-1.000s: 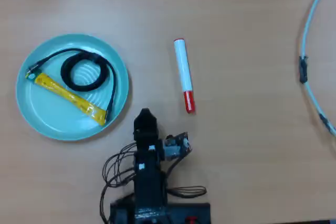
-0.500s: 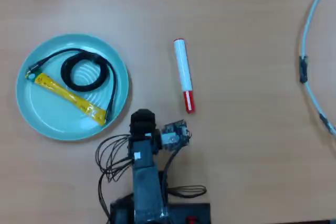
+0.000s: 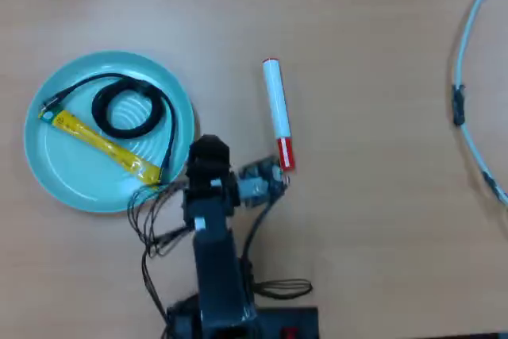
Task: Pick up the red pen and put it in the green bowl
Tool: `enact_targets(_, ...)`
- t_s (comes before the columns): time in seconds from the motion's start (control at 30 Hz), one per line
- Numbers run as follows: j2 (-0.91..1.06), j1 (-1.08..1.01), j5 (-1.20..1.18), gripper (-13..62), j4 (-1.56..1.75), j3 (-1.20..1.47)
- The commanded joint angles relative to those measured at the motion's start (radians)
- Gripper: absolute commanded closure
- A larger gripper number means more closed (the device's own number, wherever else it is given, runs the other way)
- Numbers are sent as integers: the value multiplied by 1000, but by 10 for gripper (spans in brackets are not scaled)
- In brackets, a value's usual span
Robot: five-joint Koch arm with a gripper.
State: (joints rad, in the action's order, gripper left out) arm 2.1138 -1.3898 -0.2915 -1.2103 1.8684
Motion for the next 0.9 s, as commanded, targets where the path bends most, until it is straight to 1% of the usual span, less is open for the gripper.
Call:
enact_targets(0.0,-72,0,-32,291,-25,-160)
enact_targets(0.17,-215,-8,-38,291,-52,-295)
enact_targets(0.3,-261,-20,-44,290,-51,-356)
enact_targets(0.43,-333,-54,-121,290,-51,-437)
enact_targets(0.6,-416,-81,-129,287,-74,-555)
enact_targets(0.67,-439,-98,-130,266,-97,-584)
enact_targets(0.7,-451,-107,-132,244,-104,-594)
enact_targets(0.87,-469,-163,-190,98,-118,-591)
